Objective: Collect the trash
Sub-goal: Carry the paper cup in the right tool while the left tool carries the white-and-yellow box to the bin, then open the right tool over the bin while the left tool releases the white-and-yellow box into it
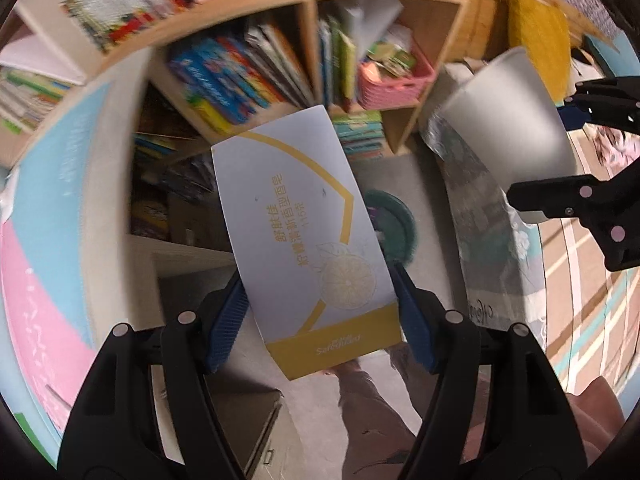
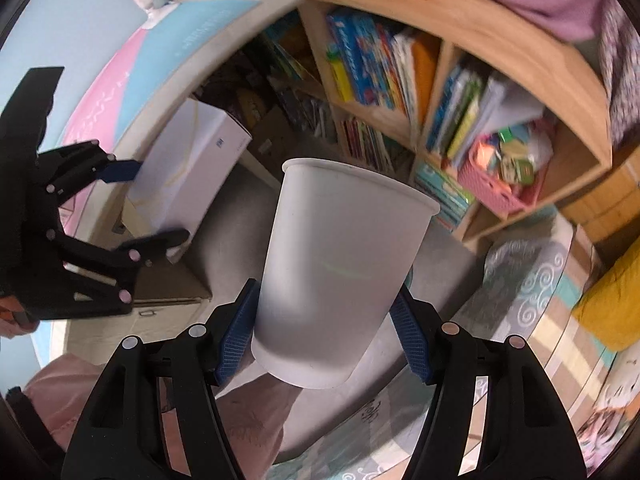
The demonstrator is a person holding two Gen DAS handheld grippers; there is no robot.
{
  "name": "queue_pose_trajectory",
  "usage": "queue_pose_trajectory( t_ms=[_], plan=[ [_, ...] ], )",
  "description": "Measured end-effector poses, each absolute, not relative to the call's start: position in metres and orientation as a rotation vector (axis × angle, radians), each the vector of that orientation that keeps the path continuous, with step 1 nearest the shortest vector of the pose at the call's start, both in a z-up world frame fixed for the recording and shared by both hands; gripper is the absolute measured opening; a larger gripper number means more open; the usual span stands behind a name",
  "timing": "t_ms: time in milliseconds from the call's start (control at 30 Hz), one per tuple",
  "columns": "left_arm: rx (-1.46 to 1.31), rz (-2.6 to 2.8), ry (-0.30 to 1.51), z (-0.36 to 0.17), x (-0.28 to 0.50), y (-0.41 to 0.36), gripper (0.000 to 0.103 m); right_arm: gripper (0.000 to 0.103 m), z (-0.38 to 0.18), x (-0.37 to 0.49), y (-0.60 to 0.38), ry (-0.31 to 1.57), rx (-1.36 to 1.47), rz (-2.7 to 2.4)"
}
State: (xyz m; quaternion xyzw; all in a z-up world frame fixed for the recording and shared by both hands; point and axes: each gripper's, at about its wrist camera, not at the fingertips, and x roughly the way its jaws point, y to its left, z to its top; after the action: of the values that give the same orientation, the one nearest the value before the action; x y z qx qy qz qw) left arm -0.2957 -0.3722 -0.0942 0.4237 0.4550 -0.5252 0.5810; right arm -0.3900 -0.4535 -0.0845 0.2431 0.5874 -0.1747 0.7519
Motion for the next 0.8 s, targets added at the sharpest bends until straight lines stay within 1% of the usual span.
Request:
queue_pose_trajectory(
  t_ms=[167, 267, 300, 333, 367, 400, 600, 700, 800],
  plan=[
    [1.038, -1.268, 1.091, -0.110, -0.323, -0.393, 0.067, 0.066, -0.099, -0.408, -0.469, 1.284, 0.588, -0.379],
    [1.051, -1.286, 1.107, -0.116, -0.334, -0.407, 0.068, 0.068, -0.103, -0.413, -0.477, 1.280, 0.609, -0.372],
    [1.056, -1.289, 1.110, -0.118, -0.336, -0.411, 0.069, 0.075, -0.104, -0.415, -0.481, 1.278, 0.609, -0.371],
    [1.063, -1.287, 1.110, -0.119, -0.337, -0.414, 0.077, 0.084, -0.103, -0.416, -0.483, 1.275, 0.607, -0.373],
    [1.070, -1.283, 1.103, -0.120, -0.339, -0.418, 0.080, 0.086, -0.102, -0.418, -0.485, 1.269, 0.601, -0.382],
    [1.073, -1.283, 1.099, -0.120, -0.340, -0.419, 0.083, 0.086, -0.100, -0.421, -0.489, 1.259, 0.597, -0.393],
    [1.103, -1.278, 1.092, -0.123, -0.339, -0.426, 0.084, 0.086, -0.096, -0.439, -0.510, 1.241, 0.630, -0.440],
    [1.105, -1.268, 1.085, -0.123, -0.337, -0.427, 0.088, 0.086, -0.096, -0.445, -0.516, 1.237, 0.634, -0.449],
    [1.101, -1.261, 1.080, -0.121, -0.334, -0.429, 0.088, 0.086, -0.096, -0.450, -0.519, 1.238, 0.637, -0.455]
  ],
)
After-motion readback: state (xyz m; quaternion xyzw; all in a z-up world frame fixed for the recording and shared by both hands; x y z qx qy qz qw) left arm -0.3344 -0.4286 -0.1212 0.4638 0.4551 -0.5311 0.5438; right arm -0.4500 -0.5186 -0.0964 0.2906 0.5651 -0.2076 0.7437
